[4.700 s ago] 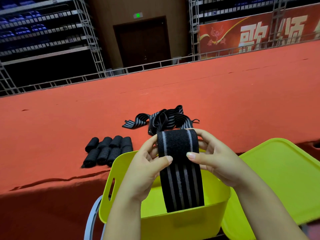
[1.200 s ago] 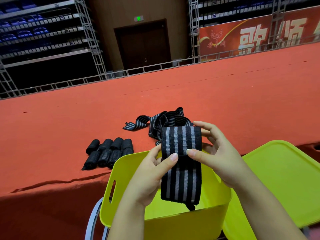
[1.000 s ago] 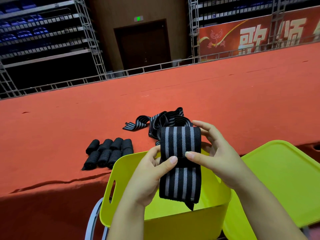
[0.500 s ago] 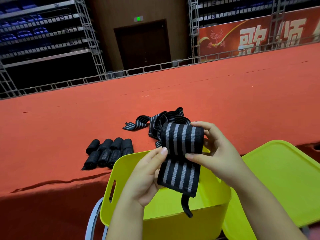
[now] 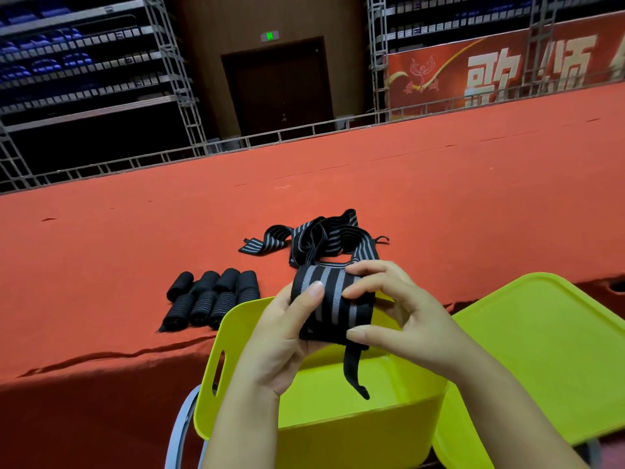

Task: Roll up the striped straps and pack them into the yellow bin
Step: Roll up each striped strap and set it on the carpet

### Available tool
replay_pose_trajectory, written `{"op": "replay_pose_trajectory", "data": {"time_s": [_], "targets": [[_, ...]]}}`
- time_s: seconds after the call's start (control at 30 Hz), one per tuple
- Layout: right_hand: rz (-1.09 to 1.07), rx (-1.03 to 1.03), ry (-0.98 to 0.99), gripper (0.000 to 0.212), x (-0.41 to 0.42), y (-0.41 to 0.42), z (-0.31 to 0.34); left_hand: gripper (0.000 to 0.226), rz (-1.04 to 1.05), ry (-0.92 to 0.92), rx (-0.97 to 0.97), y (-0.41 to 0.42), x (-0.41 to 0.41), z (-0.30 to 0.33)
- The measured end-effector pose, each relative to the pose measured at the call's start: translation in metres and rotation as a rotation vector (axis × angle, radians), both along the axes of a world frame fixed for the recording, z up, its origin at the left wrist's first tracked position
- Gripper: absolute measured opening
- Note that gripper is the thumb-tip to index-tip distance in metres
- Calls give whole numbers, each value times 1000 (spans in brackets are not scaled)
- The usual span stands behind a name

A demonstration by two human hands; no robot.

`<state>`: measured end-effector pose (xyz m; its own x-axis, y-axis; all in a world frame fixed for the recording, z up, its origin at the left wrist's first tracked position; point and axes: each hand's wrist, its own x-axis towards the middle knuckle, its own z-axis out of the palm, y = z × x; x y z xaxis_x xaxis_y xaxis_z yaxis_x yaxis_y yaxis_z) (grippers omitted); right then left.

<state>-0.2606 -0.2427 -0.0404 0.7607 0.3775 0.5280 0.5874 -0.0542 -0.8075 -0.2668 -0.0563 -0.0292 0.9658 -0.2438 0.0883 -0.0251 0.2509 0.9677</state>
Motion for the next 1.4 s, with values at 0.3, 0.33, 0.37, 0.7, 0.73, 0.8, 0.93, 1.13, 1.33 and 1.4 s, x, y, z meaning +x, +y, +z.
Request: {"op": "replay_pose_trajectory", "data": {"time_s": [0.3,0.33,0.37,0.7,0.73,0.8,0.93,1.13,1.33,1.4], "targets": [[52,62,474,39,7,-12,2,90,-105,-42,254,11,6,0],[59,54,497,42,7,-15,2,90,-116,-32,255,11,7,0],[58,54,507,45,7,-16,3,89,-128,-20,251,11,8,-1],[-185,155,470,39,31,-36,20,72,-126,114,114,-23,57,25],[-206,165,471,39,40,-41,23,57,-133,117,93,-31,66,29],[-241,184,483,37,59,-55,30,29,-109,157,20,-51,86,36],[-298,165,579,35,108,-88,34,7,-48,269,49,-97,134,41],[-437,93,736,42,171,-125,1,9,-14,383,304,-156,212,12],[-591,59,798,40,214,-158,-40,32,-118,401,651,-203,265,-13],[-646,-16,778,42,222,-167,-51,36,-161,415,731,-215,275,-23]]}}
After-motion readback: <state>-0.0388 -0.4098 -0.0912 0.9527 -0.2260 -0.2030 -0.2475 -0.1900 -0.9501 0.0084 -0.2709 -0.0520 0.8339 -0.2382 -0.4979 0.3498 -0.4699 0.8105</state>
